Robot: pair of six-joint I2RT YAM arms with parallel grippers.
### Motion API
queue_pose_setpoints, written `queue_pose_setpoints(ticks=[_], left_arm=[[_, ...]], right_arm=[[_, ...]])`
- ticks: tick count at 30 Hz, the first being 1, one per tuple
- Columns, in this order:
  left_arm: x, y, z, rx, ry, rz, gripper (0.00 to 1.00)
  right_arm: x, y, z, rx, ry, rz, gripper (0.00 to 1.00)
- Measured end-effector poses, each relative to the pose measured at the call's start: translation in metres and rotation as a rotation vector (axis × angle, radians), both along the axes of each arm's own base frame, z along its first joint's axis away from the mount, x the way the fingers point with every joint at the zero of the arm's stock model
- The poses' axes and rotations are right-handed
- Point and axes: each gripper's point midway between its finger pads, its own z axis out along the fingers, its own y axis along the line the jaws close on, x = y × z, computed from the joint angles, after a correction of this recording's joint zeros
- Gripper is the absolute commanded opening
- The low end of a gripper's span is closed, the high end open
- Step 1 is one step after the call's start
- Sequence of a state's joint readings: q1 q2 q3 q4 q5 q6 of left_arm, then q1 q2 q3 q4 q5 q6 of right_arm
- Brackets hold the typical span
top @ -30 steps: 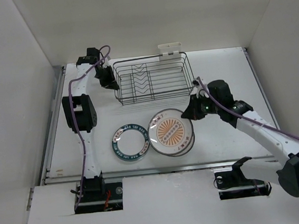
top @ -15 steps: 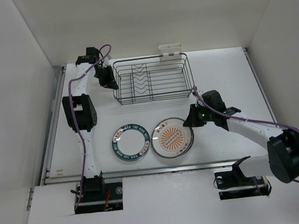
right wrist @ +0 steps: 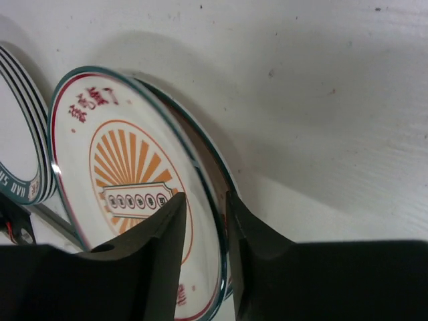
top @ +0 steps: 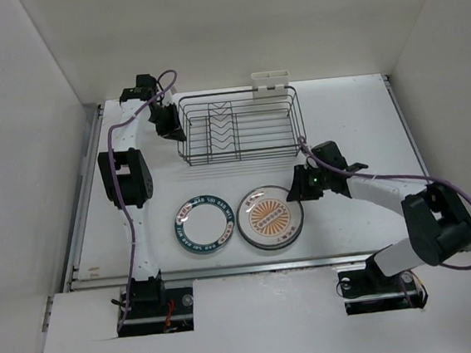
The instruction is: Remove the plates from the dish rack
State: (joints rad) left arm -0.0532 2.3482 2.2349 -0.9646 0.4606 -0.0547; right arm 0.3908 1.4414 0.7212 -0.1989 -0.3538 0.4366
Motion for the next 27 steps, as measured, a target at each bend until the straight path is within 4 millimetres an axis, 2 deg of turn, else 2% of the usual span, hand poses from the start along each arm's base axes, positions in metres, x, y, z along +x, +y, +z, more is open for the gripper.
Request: queue_pose_setpoints(ticks=[2, 6, 14, 15, 17, 18, 19, 20, 21, 23, 25, 26, 27], left_arm=[[-0.001, 0.000, 0.000, 0.003, -0.001, -0.004, 0.00], [-0.001, -0.002, 0.000, 0.006, -0.004, -0.013, 0.00], [-0.001, -0.002, 0.000, 0.023, -0.012, -0.025, 0.00], [-0.001, -0.001, 0.000, 0.031, -0.016, -0.029, 0.01], [-0.001, 0.000, 0.000, 0.046, -0.021, -0.034, 0.13], [-0.001, 0.000, -0.001, 0.052, -0.024, -0.043, 0.28], [-0.003, 0.000, -0.001, 0.054, -0.023, -0.054, 0.36], [-0.004, 0.000, -0.001, 0.057, -0.020, -0.061, 0.46], [-0.006, 0.001, -0.002, 0.059, -0.015, -0.065, 0.56], [-0.009, 0.002, -0.001, 0.067, -0.007, -0.072, 0.75], [-0.012, 0.004, 0.004, 0.084, -0.006, -0.064, 0.85], [-0.012, 0.007, 0.008, 0.096, -0.012, -0.057, 0.97], [-0.012, 0.009, 0.015, 0.110, -0.028, -0.048, 0.98]], right_arm=[[-0.001, -0.002, 0.000, -0.015, 0.007, -0.005, 0.46], [-0.001, -0.010, 0.008, -0.047, -0.011, -0.028, 0.53], [0.008, -0.026, 0.045, -0.110, -0.085, -0.093, 0.53], [0.009, -0.028, 0.050, -0.119, -0.095, -0.102, 0.53], [0.013, -0.033, 0.068, -0.130, -0.132, -0.128, 0.53], [0.015, -0.036, 0.081, -0.131, -0.163, -0.145, 0.55], [0.018, -0.039, 0.097, -0.132, -0.201, -0.166, 0.61], [0.021, -0.043, 0.116, -0.128, -0.247, -0.192, 0.90], [0.024, -0.048, 0.138, -0.120, -0.304, -0.225, 1.00], [0.030, -0.060, 0.190, -0.106, -0.439, -0.294, 1.00], [0.030, -0.074, 0.238, -0.087, -0.560, -0.372, 1.00], [0.028, -0.082, 0.260, -0.079, -0.616, -0.413, 1.00], [0.024, -0.091, 0.279, -0.072, -0.664, -0.452, 1.00]])
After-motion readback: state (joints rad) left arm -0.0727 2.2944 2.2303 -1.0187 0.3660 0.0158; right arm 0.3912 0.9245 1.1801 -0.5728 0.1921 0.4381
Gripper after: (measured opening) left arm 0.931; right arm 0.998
